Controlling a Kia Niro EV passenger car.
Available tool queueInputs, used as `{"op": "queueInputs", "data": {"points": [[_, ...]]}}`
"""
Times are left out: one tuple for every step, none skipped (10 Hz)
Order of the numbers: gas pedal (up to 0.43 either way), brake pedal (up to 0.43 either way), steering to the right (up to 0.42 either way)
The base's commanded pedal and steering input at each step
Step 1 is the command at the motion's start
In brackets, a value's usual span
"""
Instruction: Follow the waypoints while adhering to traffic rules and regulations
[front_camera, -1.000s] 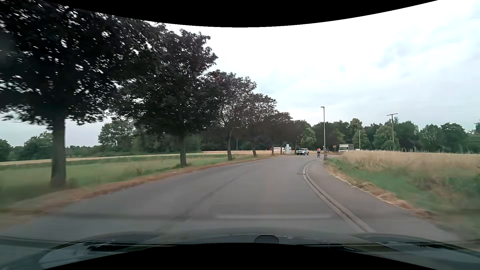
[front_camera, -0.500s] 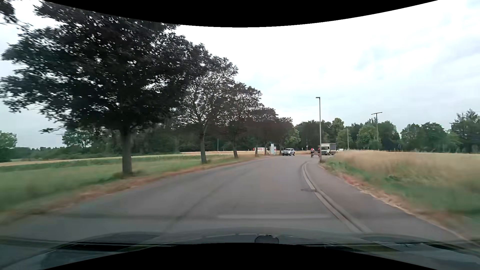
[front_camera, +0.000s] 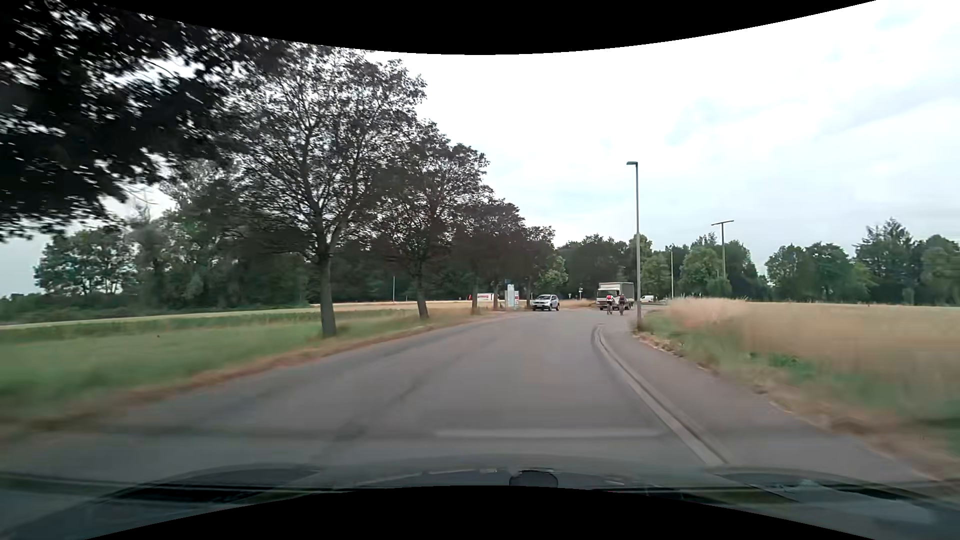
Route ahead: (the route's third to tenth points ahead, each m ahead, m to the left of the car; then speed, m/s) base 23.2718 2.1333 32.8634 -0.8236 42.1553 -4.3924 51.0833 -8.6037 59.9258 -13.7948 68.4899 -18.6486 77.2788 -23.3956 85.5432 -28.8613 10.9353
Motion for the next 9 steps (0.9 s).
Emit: {"op": "queueInputs", "data": {"points": [[0.0, 0.0, 0.061], [0.0, 0.0, 0.061], [0.0, 0.0, 0.061], [0.0, 0.0, 0.061], [0.0, 0.0, 0.061], [0.0, 0.0, 0.061], [0.0, 0.0, 0.061], [0.0, 0.0, 0.061], [0.0, 0.0, 0.058]]}}
